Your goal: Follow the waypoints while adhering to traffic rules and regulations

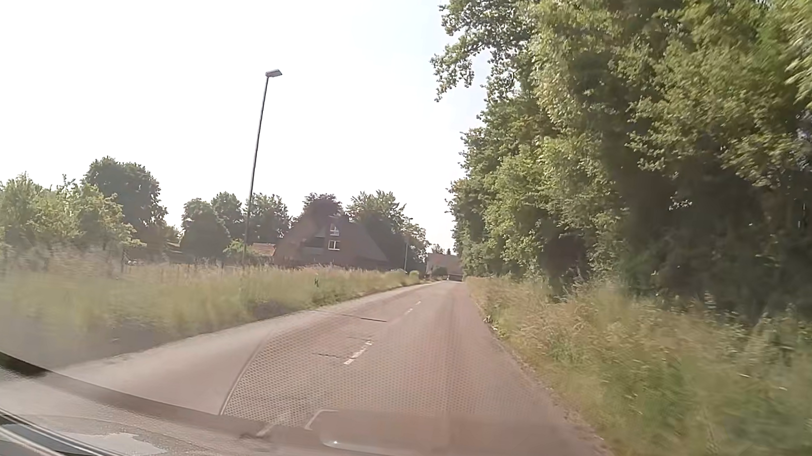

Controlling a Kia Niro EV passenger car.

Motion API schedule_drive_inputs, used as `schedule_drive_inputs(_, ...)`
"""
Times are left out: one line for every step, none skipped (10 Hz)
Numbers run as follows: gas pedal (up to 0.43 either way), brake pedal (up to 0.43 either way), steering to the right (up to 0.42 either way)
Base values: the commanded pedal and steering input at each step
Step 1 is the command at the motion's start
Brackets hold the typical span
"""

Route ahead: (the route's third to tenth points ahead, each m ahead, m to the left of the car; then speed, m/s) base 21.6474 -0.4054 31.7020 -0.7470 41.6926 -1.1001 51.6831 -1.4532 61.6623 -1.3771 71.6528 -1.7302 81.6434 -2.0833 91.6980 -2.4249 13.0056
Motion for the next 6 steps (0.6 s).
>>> schedule_drive_inputs(0.240, 0.000, 0.010)
schedule_drive_inputs(0.240, 0.000, 0.010)
schedule_drive_inputs(0.228, 0.000, 0.010)
schedule_drive_inputs(0.228, 0.000, 0.010)
schedule_drive_inputs(0.228, 0.000, 0.010)
schedule_drive_inputs(0.228, 0.000, 0.010)
